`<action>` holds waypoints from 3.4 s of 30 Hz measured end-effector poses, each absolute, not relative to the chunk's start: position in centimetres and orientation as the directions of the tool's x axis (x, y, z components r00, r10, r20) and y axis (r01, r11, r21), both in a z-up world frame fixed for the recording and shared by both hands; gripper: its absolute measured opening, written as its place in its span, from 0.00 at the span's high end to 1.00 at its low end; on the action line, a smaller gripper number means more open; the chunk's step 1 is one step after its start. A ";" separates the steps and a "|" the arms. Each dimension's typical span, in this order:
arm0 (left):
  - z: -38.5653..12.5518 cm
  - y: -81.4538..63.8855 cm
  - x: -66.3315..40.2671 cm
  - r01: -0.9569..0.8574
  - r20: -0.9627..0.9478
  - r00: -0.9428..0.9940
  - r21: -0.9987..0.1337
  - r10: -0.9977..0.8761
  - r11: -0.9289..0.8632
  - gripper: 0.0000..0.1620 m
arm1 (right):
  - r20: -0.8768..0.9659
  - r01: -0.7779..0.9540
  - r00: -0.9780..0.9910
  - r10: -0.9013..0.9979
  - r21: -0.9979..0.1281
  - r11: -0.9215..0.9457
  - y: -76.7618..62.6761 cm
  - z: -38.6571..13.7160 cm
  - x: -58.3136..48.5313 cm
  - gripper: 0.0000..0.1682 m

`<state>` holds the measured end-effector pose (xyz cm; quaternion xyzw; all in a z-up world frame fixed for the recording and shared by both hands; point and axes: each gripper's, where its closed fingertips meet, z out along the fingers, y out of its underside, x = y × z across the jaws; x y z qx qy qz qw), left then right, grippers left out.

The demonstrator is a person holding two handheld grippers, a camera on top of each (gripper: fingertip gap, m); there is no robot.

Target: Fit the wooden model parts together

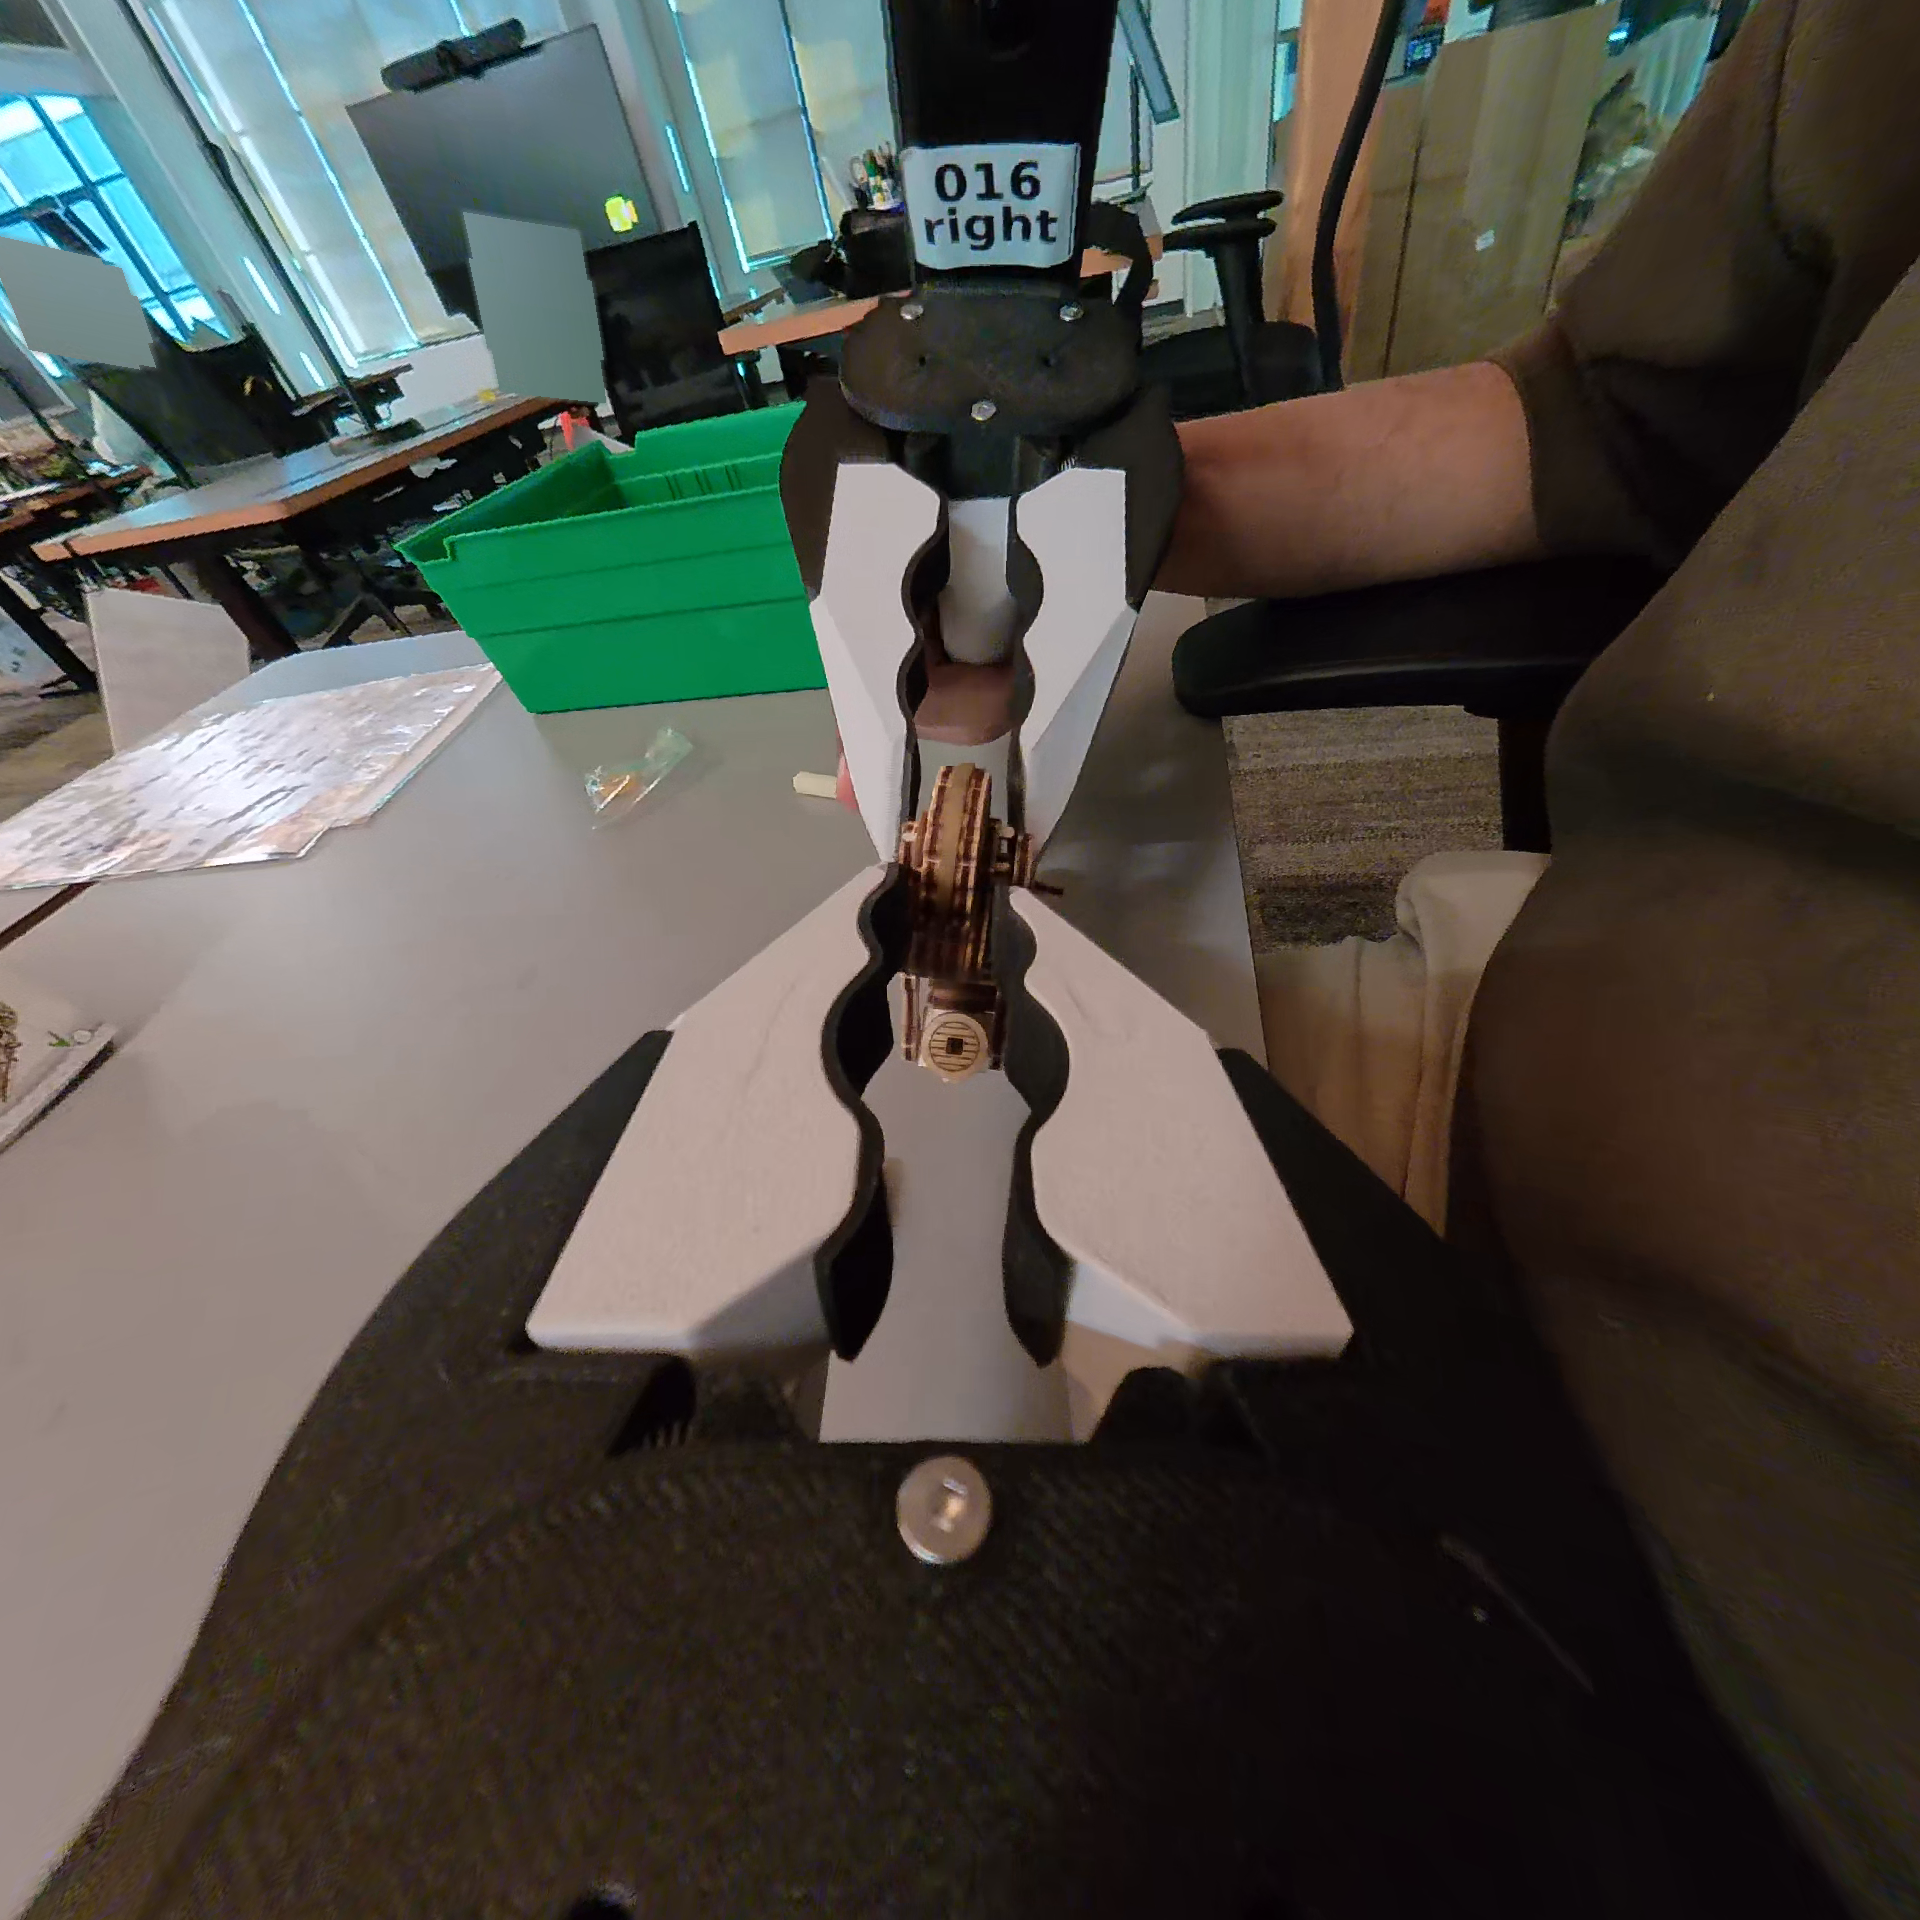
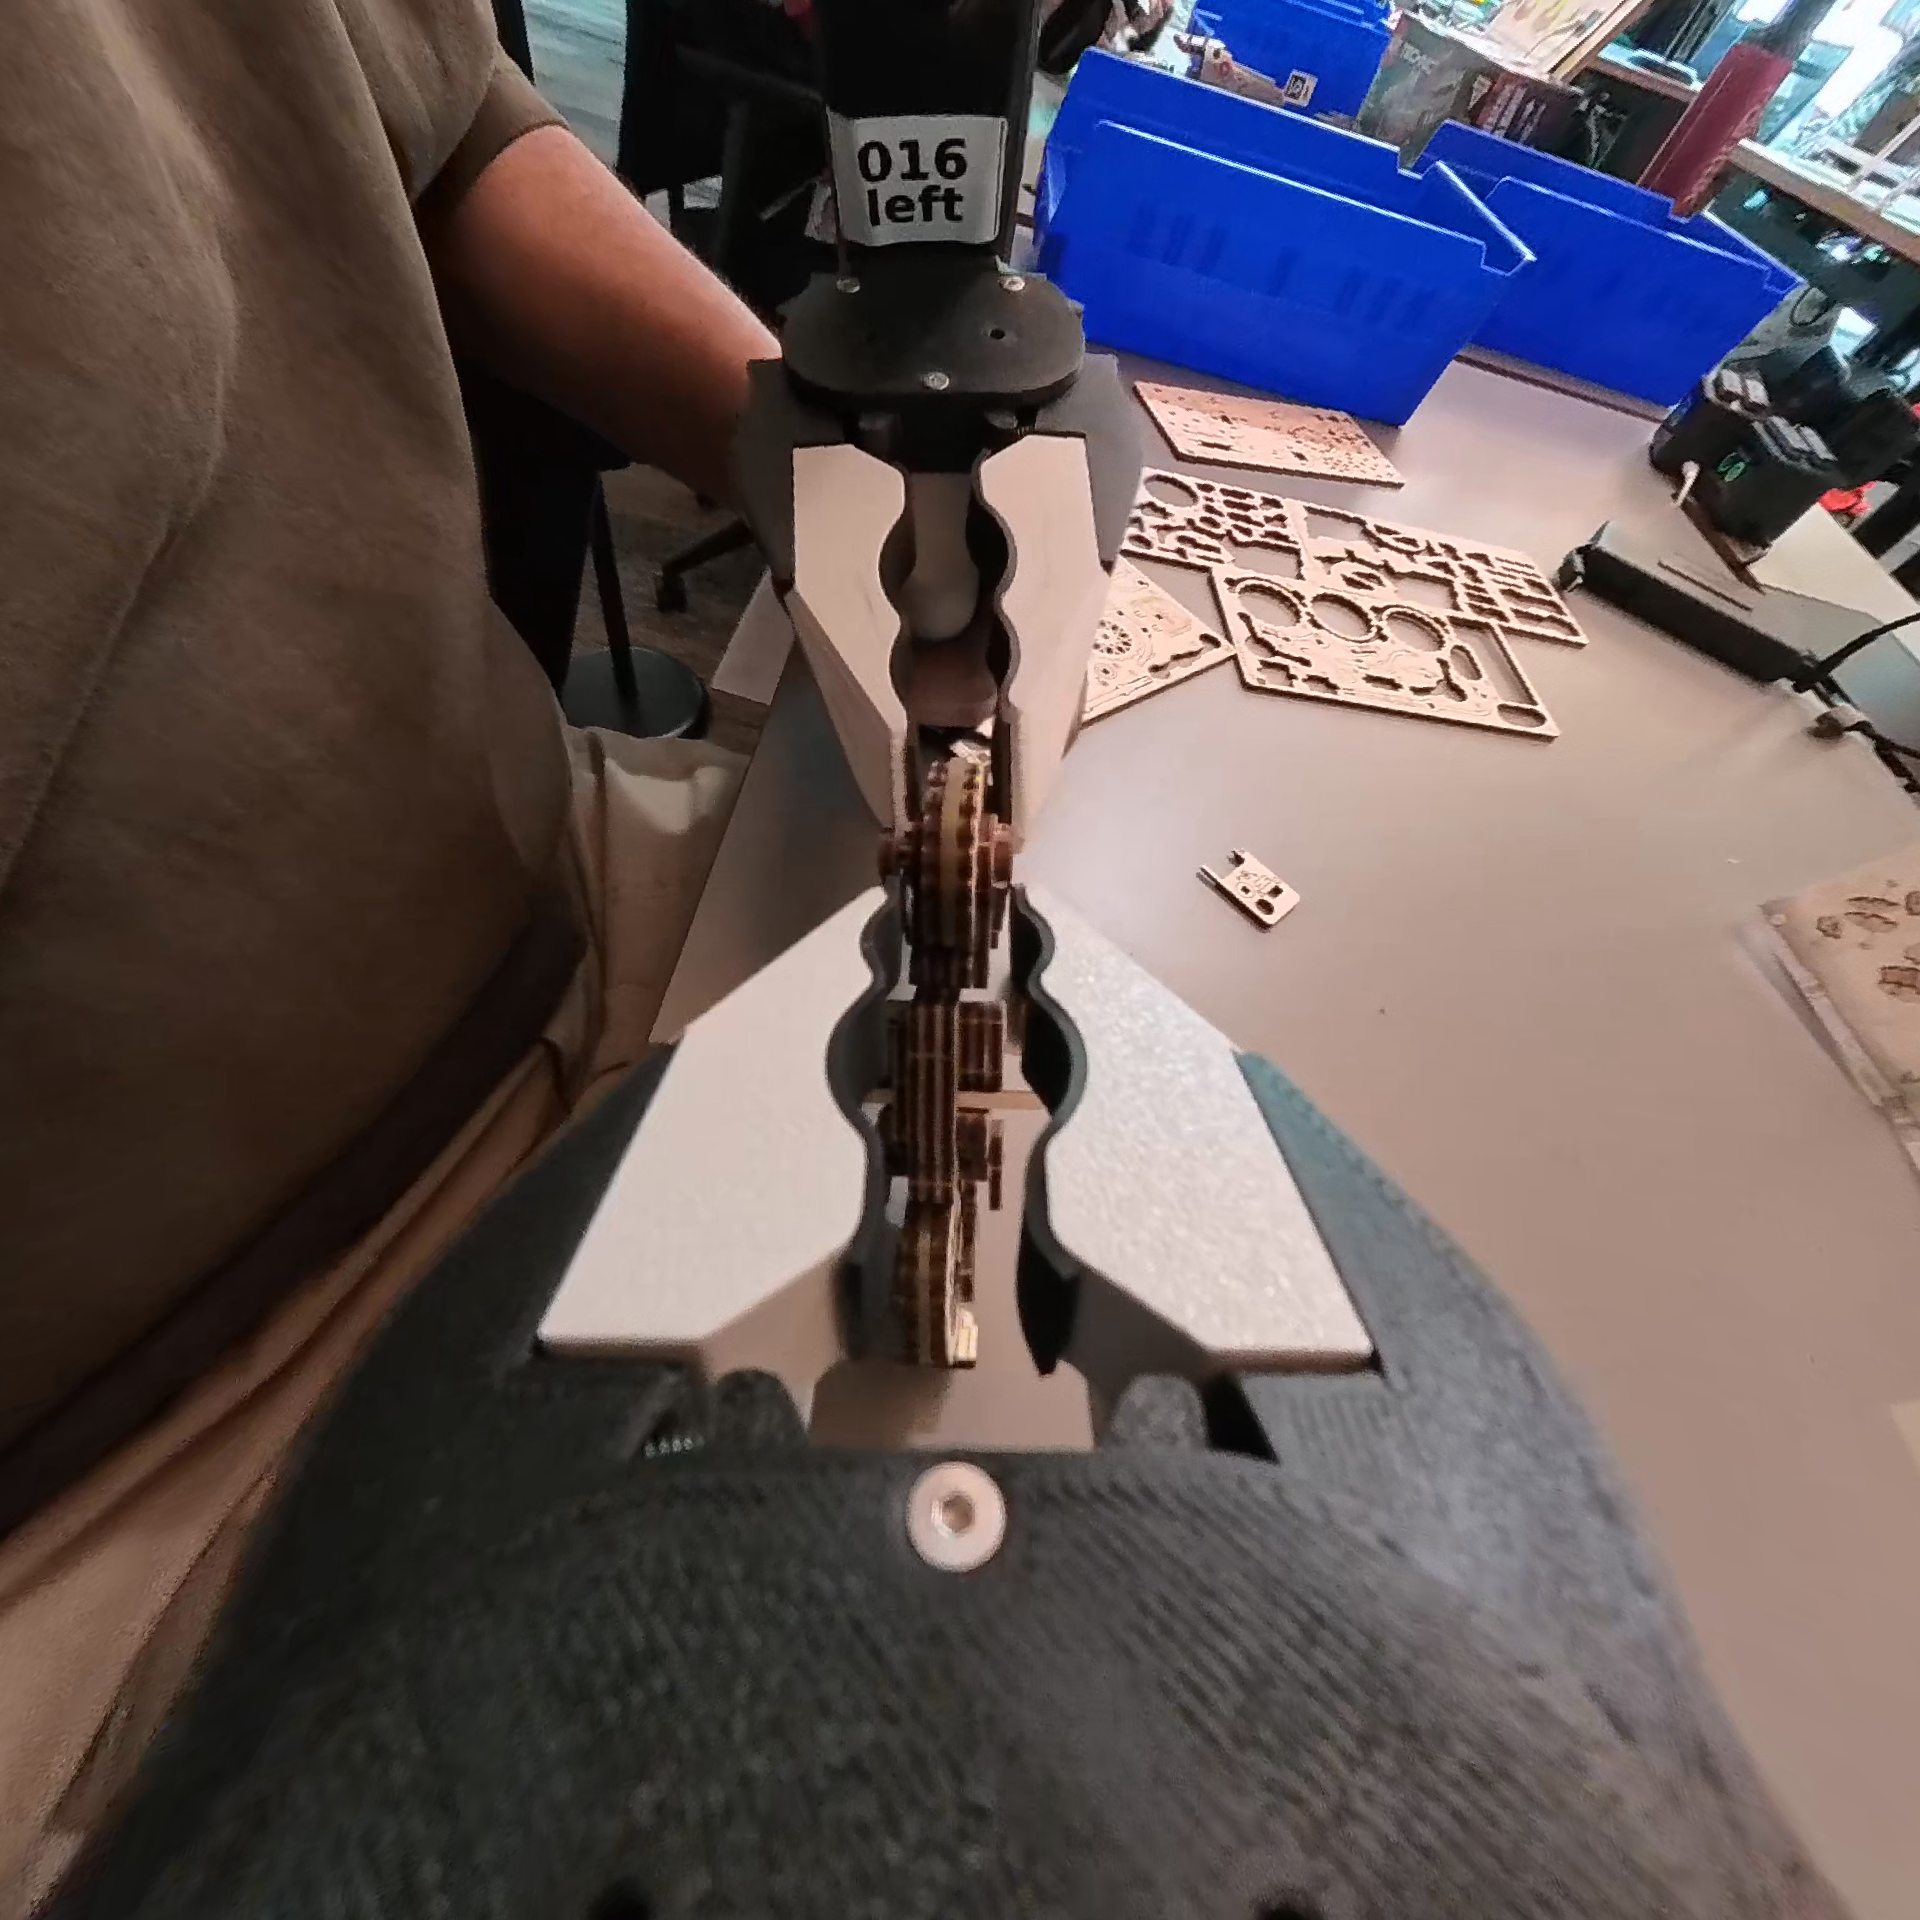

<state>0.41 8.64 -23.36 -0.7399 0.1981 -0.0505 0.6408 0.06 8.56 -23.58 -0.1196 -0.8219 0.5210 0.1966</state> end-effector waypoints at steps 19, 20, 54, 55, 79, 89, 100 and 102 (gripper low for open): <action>-23.4 8.7 -0.1 -0.204 -0.158 0.927 -0.973 -0.340 -0.106 0.92 | 0.196 -0.024 -0.842 0.503 -0.944 0.328 10.3 -21.8 -1.3 0.73; -23.4 8.7 -0.2 -0.204 -0.157 0.928 -0.973 -0.338 -0.106 0.92 | 0.196 -0.031 -0.843 0.501 -0.947 0.319 10.2 -21.6 -1.3 0.73; -23.6 8.7 0.3 -0.253 -0.203 0.917 -0.962 -0.342 -0.107 0.92 | 0.106 0.034 -0.893 0.437 -0.953 0.300 8.7 -22.6 -0.3 0.82; -23.7 8.6 0.4 -0.255 -0.204 0.916 -0.961 -0.345 -0.107 0.92 | 0.097 0.040 -0.896 0.432 -0.954 0.297 8.7 -22.7 -0.3 0.82; -23.3 8.9 -1.6 -0.168 -0.124 0.955 -0.975 -0.269 -0.143 0.92 | 0.166 0.033 -0.853 0.495 -0.929 0.368 9.6 -23.1 -1.3 0.71; -23.5 9.1 -2.5 -0.152 -0.111 0.968 -0.973 -0.226 -0.174 0.92 | 0.127 0.091 -0.740 0.660 -0.954 0.286 11.5 -22.7 -2.4 0.70; -23.8 9.4 -3.8 -0.018 0.019 0.985 -0.977 -0.171 -0.212 0.92 | -0.243 0.311 -0.634 0.734 -0.949 -0.045 14.1 -23.0 -3.4 0.66; -23.9 9.4 -3.8 0.002 0.042 0.982 -0.977 -0.185 -0.215 0.92 | -0.257 0.301 -0.659 0.707 -0.952 -0.065 14.2 -22.8 -3.2 0.66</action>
